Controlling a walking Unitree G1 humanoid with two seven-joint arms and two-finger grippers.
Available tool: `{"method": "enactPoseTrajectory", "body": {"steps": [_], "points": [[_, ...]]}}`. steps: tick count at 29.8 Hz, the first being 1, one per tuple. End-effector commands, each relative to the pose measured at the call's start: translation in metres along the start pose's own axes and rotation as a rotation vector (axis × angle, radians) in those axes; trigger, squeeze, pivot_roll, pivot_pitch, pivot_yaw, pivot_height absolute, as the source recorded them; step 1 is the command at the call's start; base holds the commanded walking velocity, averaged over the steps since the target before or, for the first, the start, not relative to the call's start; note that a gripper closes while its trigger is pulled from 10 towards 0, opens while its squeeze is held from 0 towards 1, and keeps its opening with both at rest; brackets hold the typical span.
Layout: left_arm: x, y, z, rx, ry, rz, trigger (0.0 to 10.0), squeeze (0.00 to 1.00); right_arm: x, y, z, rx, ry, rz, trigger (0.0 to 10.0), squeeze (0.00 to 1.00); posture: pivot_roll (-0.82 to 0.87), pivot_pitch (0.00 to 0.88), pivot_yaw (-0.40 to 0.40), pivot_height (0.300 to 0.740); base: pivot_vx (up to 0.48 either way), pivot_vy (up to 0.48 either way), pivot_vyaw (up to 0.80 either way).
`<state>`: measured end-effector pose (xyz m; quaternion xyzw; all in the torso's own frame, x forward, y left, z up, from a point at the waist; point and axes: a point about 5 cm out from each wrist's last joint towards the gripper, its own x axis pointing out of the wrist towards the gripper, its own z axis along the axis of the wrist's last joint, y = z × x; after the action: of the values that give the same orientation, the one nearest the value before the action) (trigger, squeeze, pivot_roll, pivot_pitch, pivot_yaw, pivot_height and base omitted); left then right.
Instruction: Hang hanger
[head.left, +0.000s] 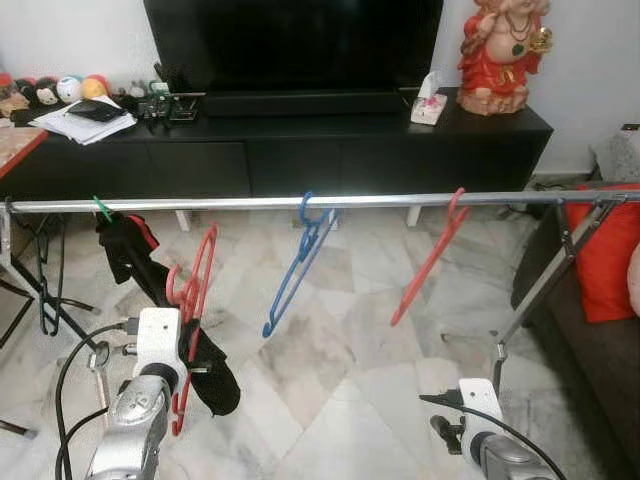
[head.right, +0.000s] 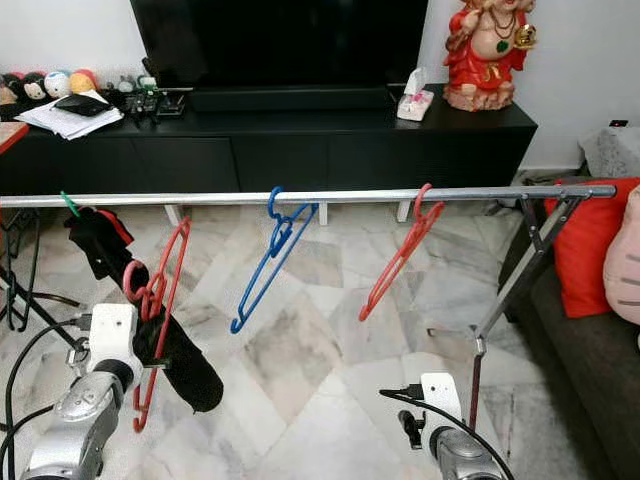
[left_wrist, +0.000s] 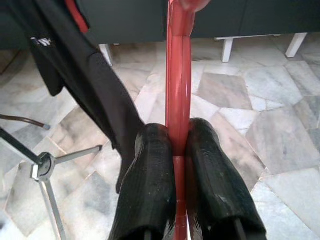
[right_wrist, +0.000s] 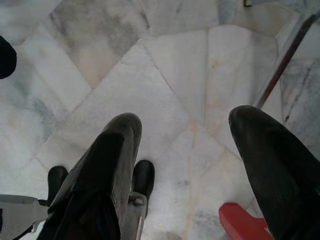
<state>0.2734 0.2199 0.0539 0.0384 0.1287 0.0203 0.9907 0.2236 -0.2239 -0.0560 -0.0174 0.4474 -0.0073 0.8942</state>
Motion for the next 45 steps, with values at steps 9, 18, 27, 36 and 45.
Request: {"method": "enactPoseTrajectory", "body": {"steps": [9,18,27,36,45], "points": [[0.003,0.0,0.007,-0.005,-0.045,-0.014,10.0,0.0,0.0,0.0,0.001,-0.008,0.002,0.002,10.0,0.0,-0.07,0.0,0.023,0.74,0.0,0.0,0.0],[0.004,-0.002,0.011,0.007,-0.06,-0.037,10.0,0.0,0.0,0.0,0.001,-0.014,0.004,0.006,10.0,0.0,-0.07,0.0,0.024,0.74,0.202,0.0,0.0],[0.005,-0.003,0.014,0.012,-0.07,-0.043,10.0,0.0,0.0,0.0,0.001,-0.018,0.004,0.01,10.0,0.0,-0.07,0.0,0.024,0.74,0.296,0.0,0.0],[0.003,-0.004,0.015,0.025,-0.084,-0.071,10.0,0.0,0.0,0.0,0.0,-0.021,0.005,0.011,10.0,0.0,-0.07,0.0,0.027,0.74,0.233,0.0,0.0],[-0.005,-0.007,0.01,0.028,-0.082,-0.139,10.0,0.0,0.0,0.0,0.0,-0.028,0.005,0.015,10.0,0.0,-0.07,0.0,0.025,0.74,0.0,0.0,0.0]]}}
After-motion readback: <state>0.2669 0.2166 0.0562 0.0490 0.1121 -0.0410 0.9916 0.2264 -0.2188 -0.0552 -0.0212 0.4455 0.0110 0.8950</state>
